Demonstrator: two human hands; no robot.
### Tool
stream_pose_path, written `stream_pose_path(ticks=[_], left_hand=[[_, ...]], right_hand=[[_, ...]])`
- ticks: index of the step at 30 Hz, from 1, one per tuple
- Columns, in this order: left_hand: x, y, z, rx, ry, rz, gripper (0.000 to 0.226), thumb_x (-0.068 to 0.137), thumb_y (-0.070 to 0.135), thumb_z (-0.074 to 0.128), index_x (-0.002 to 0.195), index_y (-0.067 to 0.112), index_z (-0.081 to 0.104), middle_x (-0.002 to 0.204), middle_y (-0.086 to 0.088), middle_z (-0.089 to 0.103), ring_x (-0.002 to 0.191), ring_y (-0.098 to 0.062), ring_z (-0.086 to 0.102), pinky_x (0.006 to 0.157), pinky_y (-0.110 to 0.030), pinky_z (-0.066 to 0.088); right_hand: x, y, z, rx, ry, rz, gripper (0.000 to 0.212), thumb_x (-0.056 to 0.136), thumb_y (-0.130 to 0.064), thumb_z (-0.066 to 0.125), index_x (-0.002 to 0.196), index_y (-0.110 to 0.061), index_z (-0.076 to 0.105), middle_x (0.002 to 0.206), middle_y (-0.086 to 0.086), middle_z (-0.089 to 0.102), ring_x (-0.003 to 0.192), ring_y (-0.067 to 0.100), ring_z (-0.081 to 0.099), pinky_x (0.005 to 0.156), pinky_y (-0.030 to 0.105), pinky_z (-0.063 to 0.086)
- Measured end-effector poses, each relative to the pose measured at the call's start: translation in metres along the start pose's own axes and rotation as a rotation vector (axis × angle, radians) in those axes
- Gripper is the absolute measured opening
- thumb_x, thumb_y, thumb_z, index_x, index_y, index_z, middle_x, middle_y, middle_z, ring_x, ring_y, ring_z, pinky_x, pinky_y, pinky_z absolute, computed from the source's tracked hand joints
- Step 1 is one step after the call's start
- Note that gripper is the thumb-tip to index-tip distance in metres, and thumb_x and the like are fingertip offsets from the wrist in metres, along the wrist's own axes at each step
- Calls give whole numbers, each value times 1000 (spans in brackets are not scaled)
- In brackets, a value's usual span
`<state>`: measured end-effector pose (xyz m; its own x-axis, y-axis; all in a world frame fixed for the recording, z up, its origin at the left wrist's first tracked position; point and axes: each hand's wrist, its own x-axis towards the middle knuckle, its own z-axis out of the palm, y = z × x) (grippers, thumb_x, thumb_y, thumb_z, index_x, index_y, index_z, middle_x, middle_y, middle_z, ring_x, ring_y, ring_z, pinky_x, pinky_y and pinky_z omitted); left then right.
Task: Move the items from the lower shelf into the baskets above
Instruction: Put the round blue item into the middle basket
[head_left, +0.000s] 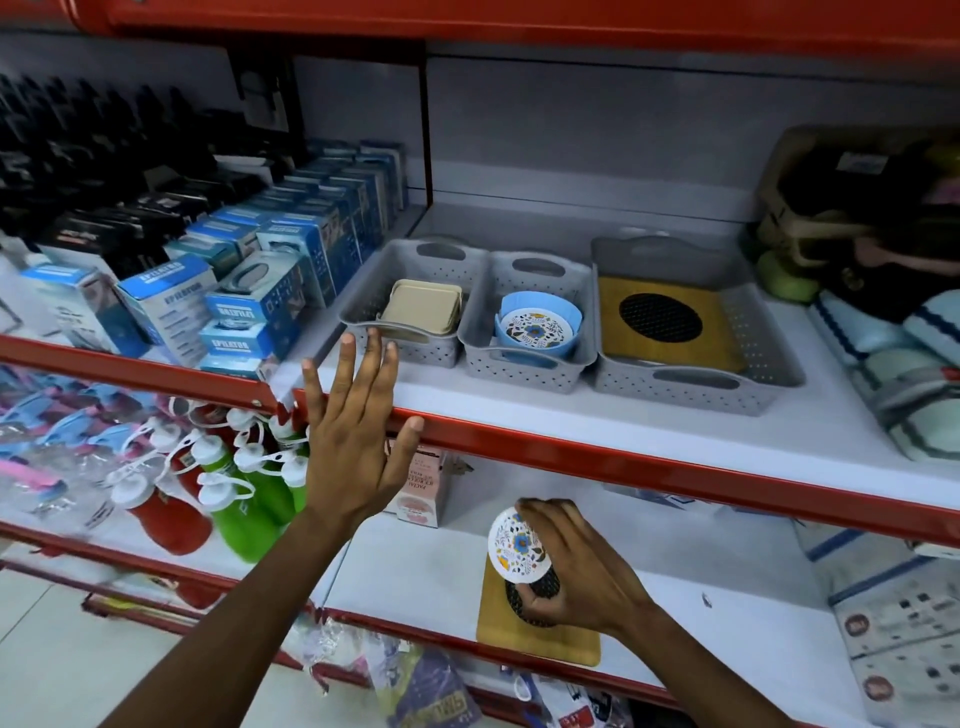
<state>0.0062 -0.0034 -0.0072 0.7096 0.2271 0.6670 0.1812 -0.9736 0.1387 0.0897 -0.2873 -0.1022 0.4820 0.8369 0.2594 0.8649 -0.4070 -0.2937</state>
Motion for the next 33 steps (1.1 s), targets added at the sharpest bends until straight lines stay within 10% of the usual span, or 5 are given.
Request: stream_pose_path(ticks=[9,14,33], left_hand=[[-1,0,-1,-40,-5,8,72,102,55,21,162,15,25,172,-5,22,162,-24,10,130,-60,1],[-1,0,-3,-52,-10,7,73,102,56,21,161,14,26,171,-5,24,162,-22,11,131,-57,1],[-3,-2,-2,-86,-45,13,71,102,56,24,162,19,24,172,1,22,162,-22,15,132,-53,0]], right_hand=[[33,-65,-121,-18,527,-238,77,79,-38,76,140,1,47,141,17,60,127,29,55,112,33,42],[59,-77,-152,80,489,-4,87,73,-41,79,143,0,49,140,13,57,129,23,46,111,11,32],[178,-31,-207,-68,182,440,74,66,-62,83,119,-16,60,120,11,71,112,32,64,88,38,54]])
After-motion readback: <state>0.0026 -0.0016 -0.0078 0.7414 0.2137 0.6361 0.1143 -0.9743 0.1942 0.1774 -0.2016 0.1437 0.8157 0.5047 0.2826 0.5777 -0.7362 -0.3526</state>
